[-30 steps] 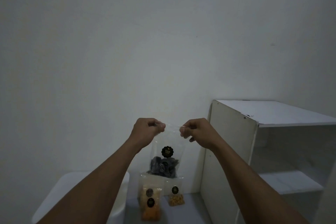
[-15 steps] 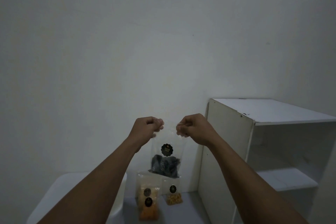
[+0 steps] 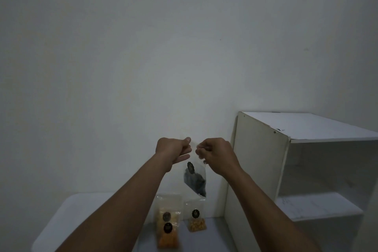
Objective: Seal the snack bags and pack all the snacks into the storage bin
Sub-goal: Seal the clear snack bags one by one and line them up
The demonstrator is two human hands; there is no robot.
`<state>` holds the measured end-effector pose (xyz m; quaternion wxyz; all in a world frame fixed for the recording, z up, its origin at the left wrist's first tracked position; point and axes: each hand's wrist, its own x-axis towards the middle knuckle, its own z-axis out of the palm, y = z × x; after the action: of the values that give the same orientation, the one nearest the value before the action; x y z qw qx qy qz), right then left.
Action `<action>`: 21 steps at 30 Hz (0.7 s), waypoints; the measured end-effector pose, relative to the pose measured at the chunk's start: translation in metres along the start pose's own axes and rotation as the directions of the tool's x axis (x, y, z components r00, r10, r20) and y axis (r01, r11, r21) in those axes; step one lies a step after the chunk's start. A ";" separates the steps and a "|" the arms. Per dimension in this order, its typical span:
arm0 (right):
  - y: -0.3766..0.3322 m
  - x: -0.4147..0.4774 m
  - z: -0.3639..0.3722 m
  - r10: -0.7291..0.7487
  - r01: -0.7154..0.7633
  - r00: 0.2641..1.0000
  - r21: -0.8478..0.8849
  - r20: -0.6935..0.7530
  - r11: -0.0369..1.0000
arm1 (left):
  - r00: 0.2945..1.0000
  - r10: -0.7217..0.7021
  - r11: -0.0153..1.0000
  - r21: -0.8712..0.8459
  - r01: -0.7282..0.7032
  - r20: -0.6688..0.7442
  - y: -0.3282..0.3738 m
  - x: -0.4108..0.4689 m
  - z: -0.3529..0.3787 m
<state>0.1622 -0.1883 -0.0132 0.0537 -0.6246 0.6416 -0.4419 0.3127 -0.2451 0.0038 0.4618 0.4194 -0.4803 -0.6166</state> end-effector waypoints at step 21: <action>0.011 -0.015 0.002 0.250 -0.378 0.909 0.409 0.332 0.831 | 0.951 -0.220 0.975 0.054 0.214 0.218 -0.027 0.006 -0.013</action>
<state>0.1585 -0.1788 -0.0285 0.3593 -0.5315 0.5985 -0.4797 0.3189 -0.2504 -0.0259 0.3282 0.4048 -0.4892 -0.6993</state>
